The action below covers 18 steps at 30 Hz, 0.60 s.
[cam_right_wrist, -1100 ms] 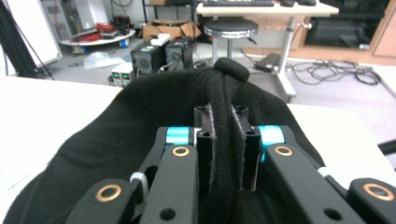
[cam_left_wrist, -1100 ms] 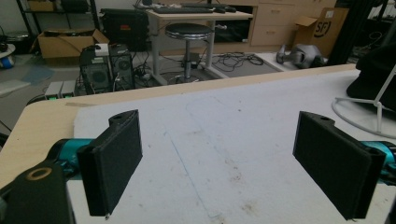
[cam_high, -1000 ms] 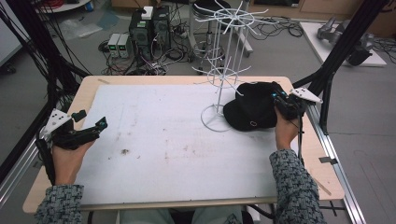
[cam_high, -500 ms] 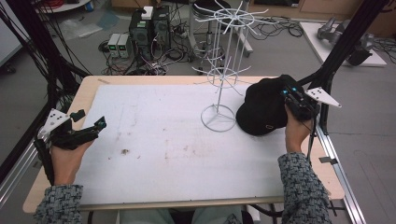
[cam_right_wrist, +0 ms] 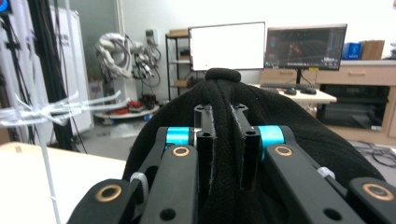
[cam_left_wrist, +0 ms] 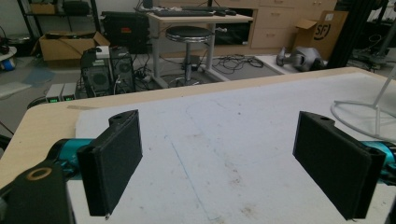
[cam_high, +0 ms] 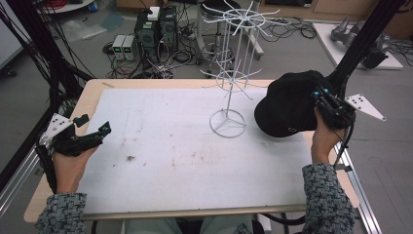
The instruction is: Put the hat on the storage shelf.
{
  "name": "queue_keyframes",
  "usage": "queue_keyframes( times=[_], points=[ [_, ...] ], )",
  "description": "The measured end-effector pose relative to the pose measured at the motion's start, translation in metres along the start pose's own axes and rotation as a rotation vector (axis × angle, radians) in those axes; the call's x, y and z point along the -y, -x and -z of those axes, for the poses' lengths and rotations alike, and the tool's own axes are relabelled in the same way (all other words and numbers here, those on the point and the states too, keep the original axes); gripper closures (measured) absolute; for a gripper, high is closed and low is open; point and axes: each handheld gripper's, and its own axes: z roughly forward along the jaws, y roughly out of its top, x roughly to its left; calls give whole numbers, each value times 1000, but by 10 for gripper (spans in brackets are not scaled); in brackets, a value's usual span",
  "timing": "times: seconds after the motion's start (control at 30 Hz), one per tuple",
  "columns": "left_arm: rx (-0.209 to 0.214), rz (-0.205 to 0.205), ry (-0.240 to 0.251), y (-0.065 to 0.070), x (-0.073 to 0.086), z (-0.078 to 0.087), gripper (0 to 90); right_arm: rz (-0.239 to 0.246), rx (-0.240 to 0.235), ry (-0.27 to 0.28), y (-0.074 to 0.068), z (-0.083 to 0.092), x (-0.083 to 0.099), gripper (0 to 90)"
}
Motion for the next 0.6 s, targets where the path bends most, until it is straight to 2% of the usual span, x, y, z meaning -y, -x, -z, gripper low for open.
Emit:
queue_keyframes(
  times=[0.13,0.23,0.6],
  points=[
    [0,0,1,0,0,0,158,11,-7,14,2,6,-8,822],
    [1,-1,2,0,0,0,158,31,-17,52,4,15,-19,821],
    [0,1,5,0,-1,1,158,68,-18,89,9,31,-45,821]
  ],
)
